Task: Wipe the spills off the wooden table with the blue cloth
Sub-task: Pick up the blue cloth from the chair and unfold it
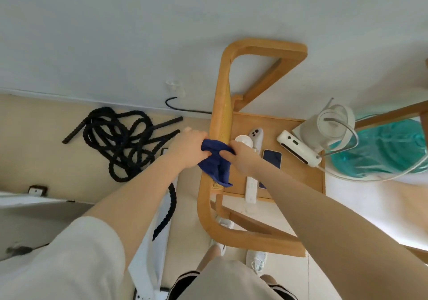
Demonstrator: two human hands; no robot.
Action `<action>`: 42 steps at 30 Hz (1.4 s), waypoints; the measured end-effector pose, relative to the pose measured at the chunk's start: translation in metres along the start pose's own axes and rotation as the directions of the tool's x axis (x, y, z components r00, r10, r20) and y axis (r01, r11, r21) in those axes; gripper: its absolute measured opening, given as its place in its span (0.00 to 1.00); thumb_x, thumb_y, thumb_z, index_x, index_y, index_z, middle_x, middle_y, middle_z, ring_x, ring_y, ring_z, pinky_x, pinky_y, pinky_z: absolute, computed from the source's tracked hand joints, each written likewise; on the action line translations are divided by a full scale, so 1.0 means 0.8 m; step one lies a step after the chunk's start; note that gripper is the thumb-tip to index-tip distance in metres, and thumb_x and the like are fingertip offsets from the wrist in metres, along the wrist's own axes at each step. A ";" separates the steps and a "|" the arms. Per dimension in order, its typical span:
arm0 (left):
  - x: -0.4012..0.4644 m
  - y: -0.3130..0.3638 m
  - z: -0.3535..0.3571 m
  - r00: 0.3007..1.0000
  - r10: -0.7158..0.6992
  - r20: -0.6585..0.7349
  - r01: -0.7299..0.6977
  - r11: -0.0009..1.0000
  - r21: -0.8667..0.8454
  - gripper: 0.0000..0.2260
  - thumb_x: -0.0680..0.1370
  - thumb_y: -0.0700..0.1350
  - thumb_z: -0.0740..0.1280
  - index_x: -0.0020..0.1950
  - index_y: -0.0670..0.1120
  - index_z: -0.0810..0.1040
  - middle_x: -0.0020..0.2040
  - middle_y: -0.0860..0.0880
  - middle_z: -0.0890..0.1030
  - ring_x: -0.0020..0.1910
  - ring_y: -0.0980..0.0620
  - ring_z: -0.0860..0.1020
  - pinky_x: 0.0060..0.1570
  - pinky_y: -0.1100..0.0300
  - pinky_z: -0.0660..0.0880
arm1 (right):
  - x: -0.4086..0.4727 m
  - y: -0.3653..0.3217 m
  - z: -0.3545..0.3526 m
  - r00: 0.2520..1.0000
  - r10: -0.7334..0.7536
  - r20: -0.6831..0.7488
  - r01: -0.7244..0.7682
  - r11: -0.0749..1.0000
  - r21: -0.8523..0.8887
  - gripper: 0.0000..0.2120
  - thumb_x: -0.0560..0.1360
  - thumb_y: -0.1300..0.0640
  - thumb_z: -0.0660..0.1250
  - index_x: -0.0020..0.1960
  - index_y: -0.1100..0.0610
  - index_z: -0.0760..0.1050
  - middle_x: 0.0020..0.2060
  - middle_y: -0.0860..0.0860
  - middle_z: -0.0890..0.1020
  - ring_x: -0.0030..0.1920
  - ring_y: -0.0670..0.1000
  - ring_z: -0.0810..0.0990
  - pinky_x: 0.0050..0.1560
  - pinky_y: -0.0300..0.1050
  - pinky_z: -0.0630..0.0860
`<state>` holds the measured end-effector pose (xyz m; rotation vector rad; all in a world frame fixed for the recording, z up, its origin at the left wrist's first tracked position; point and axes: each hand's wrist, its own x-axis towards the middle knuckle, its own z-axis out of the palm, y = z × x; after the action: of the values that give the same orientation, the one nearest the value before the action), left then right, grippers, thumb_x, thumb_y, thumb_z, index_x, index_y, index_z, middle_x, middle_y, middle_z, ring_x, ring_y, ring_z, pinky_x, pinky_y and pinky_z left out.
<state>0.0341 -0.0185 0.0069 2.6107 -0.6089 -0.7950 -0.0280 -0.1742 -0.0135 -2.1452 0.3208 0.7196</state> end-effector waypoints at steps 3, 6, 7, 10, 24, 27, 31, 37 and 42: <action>-0.005 0.052 -0.042 0.993 0.120 -0.002 -0.120 0.991 -0.062 0.10 0.72 0.42 0.66 0.33 0.43 0.68 0.32 0.48 0.72 0.35 0.46 0.74 0.33 0.53 0.68 | -0.053 -0.009 -0.058 0.997 -0.070 -0.045 0.076 0.988 0.134 0.11 0.78 0.52 0.60 0.41 0.58 0.66 0.33 0.49 0.70 0.34 0.49 0.68 0.38 0.42 0.66; -0.009 0.129 -0.080 0.964 0.244 0.107 -0.236 0.968 -0.080 0.05 0.73 0.41 0.64 0.38 0.43 0.71 0.31 0.45 0.76 0.34 0.43 0.79 0.34 0.50 0.75 | -0.127 0.008 -0.139 0.991 -0.087 -0.103 0.091 0.995 0.028 0.12 0.74 0.55 0.67 0.37 0.50 0.65 0.32 0.45 0.71 0.33 0.44 0.68 0.37 0.39 0.65; -0.008 0.154 -0.088 0.951 0.284 0.125 -0.280 0.959 -0.047 0.07 0.74 0.42 0.64 0.37 0.46 0.69 0.32 0.47 0.76 0.36 0.44 0.78 0.36 0.49 0.75 | -0.151 0.016 -0.163 0.990 -0.078 -0.117 0.075 0.997 -0.025 0.12 0.73 0.57 0.68 0.38 0.49 0.66 0.33 0.43 0.71 0.34 0.42 0.69 0.37 0.37 0.66; -0.003 0.250 -0.095 0.894 0.412 0.178 -0.420 0.908 0.009 0.11 0.74 0.44 0.66 0.35 0.50 0.66 0.34 0.51 0.73 0.36 0.50 0.73 0.35 0.57 0.69 | -0.232 0.057 -0.227 0.971 -0.022 -0.239 -0.010 0.991 -0.132 0.11 0.71 0.62 0.68 0.46 0.49 0.70 0.36 0.41 0.74 0.38 0.43 0.73 0.38 0.38 0.66; -0.022 0.651 0.100 0.831 0.540 0.134 -0.490 0.824 -0.284 0.07 0.75 0.43 0.66 0.43 0.42 0.70 0.37 0.46 0.72 0.34 0.50 0.70 0.31 0.61 0.67 | -0.510 0.344 -0.384 0.669 0.388 -0.634 -0.039 0.870 0.492 0.09 0.76 0.53 0.64 0.49 0.59 0.73 0.40 0.54 0.79 0.43 0.55 0.78 0.44 0.51 0.74; -0.034 0.719 0.144 0.878 0.468 0.104 -0.378 0.808 -0.452 0.08 0.76 0.46 0.66 0.41 0.45 0.70 0.36 0.49 0.73 0.35 0.51 0.72 0.33 0.61 0.67 | -0.543 0.393 -0.418 0.672 0.444 -0.593 0.115 0.728 0.676 0.07 0.76 0.53 0.65 0.48 0.56 0.75 0.44 0.55 0.81 0.48 0.58 0.79 0.50 0.54 0.76; -0.045 0.778 0.190 0.951 0.294 0.093 -0.121 0.635 -0.763 0.12 0.79 0.51 0.62 0.57 0.46 0.73 0.53 0.47 0.80 0.52 0.48 0.79 0.52 0.50 0.76 | -0.551 0.417 -0.449 0.755 0.371 -0.540 0.305 0.530 0.791 0.13 0.77 0.52 0.64 0.58 0.58 0.74 0.51 0.56 0.81 0.48 0.54 0.80 0.42 0.48 0.76; -0.051 0.824 0.199 0.932 0.320 0.168 0.092 0.239 -0.967 0.19 0.80 0.57 0.56 0.62 0.47 0.76 0.57 0.45 0.81 0.55 0.47 0.81 0.52 0.50 0.79 | -0.531 0.423 -0.468 0.853 0.043 -0.520 0.358 0.678 0.643 0.07 0.78 0.47 0.61 0.52 0.41 0.77 0.48 0.46 0.82 0.46 0.45 0.82 0.44 0.43 0.79; -0.014 0.844 0.183 0.907 0.387 0.168 0.083 0.225 -0.971 0.29 0.78 0.64 0.48 0.66 0.46 0.72 0.62 0.43 0.78 0.58 0.47 0.79 0.51 0.52 0.78 | -0.484 0.440 -0.490 0.715 -0.083 -0.694 0.188 0.979 0.076 0.28 0.68 0.35 0.64 0.66 0.36 0.64 0.64 0.46 0.65 0.66 0.51 0.63 0.64 0.60 0.67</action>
<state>-0.2618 -0.6147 0.1915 1.1604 -0.2597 -1.1287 -0.3492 -0.7072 0.1856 -2.1944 0.5749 -0.2290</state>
